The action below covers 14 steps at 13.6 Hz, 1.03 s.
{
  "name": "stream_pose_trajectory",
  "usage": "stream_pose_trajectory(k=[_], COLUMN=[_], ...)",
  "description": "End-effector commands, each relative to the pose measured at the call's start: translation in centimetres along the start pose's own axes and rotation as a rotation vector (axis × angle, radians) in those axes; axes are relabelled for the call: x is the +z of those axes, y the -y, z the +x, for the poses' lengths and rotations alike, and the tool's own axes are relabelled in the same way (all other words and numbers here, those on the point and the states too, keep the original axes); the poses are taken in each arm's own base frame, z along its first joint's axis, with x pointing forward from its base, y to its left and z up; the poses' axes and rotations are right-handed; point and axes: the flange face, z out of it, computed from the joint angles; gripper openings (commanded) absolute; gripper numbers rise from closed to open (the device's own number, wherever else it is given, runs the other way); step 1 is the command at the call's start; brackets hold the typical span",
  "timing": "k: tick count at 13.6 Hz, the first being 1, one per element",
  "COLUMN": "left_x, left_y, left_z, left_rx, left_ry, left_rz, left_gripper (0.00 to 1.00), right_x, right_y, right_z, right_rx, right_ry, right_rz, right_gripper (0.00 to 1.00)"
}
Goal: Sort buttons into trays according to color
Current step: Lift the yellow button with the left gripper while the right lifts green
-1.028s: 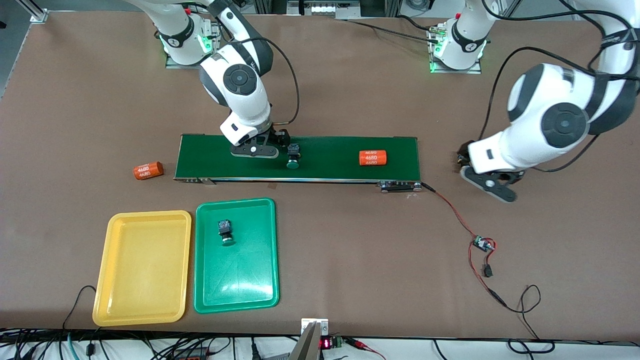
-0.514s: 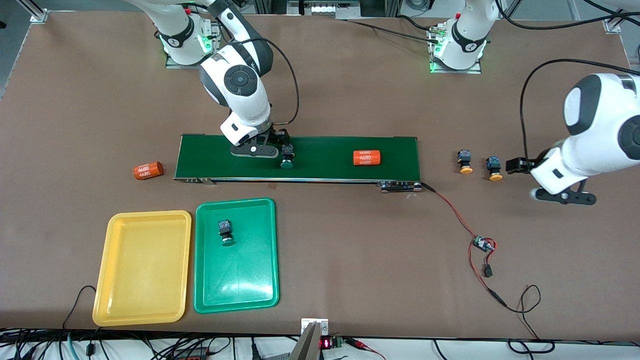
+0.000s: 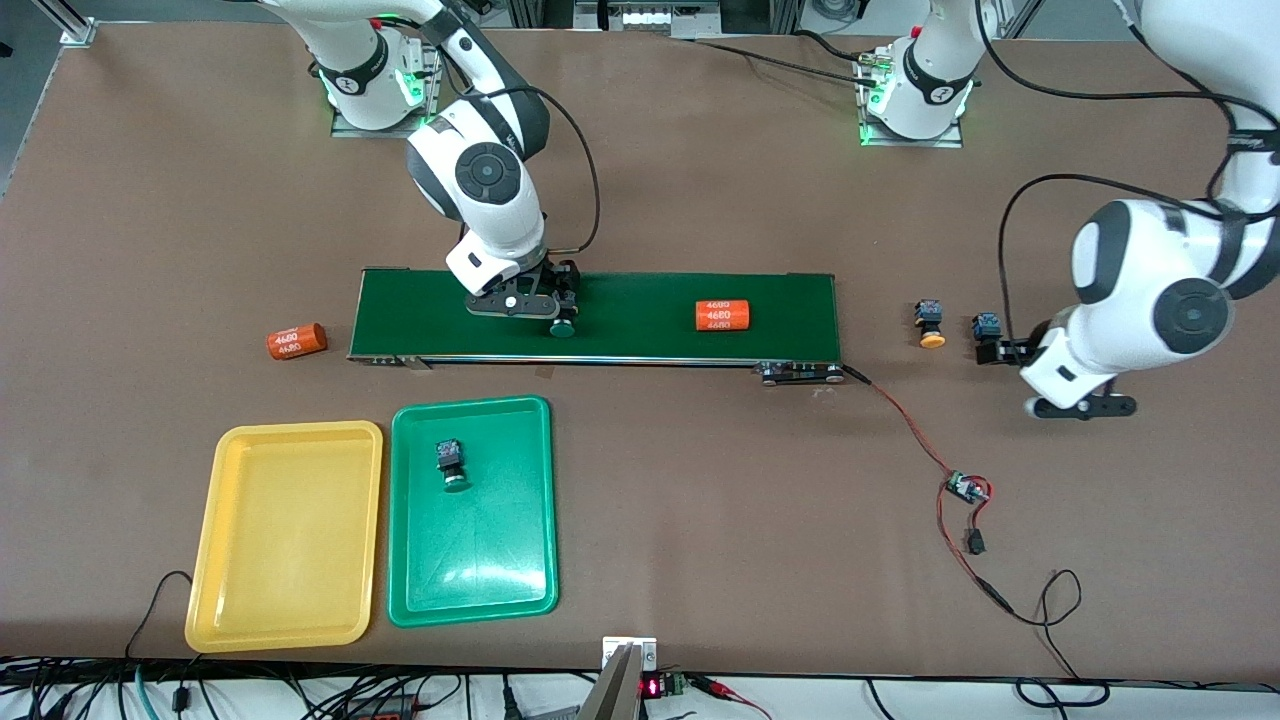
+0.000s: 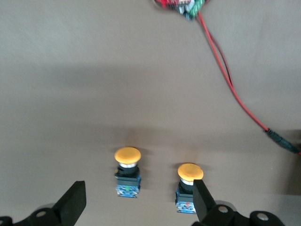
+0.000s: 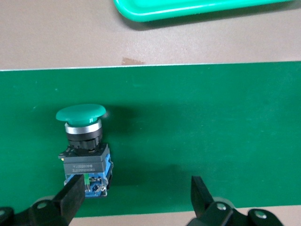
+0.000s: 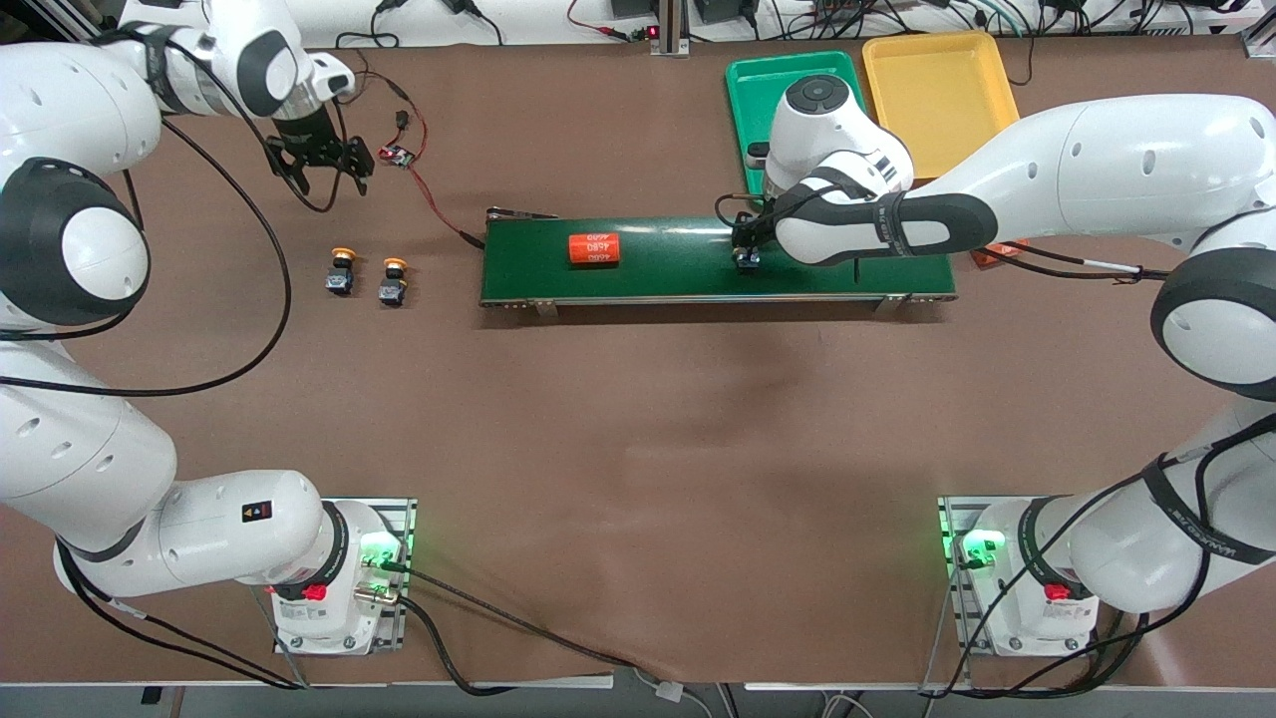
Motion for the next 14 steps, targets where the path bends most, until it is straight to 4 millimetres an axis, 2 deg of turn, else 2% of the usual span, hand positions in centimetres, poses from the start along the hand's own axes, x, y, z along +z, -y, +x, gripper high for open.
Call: stream_pose_trajectory(k=[1, 3, 6, 10, 12, 14], left_x=[1.4, 3.9, 8.4, 12.2, 12.9, 13.4], left_y=[1.3, 3.1, 4.4, 5.1, 4.9, 4.8], left_z=[-1.2, -2.1, -3.8, -5.3, -5.4, -5.4], left_rx=[0.001, -0.019, 0.029, 0.067, 0.070, 0.071], left_ry=[0.020, 0.024, -0.045, -0.019, -0.009, -0.006], left_rz=[-0.008, -0.010, -0.022, -0.032, -0.035, -0.037], left_gripper=[1.00, 1.00, 1.00, 1.00, 0.92, 0.82], right_x=[0.1, -0.1, -0.1, 2.1, 2.6, 2.5], right_y=[0.1, 0.3, 0.3, 0.5, 0.4, 0.4], right_z=[-0.3, -0.1, -0.1, -0.4, -0.4, -0.3], right_rx=[0.021, 0.054, 0.057, 0.053, 0.035, 0.032], right_ry=[0.012, 0.030, 0.033, 0.059, 0.065, 0.062], right_rz=[0.007, 0.036, 0.039, 0.029, 0.025, 0.024], right_gripper=[1.00, 1.00, 1.00, 0.98, 0.85, 0.61])
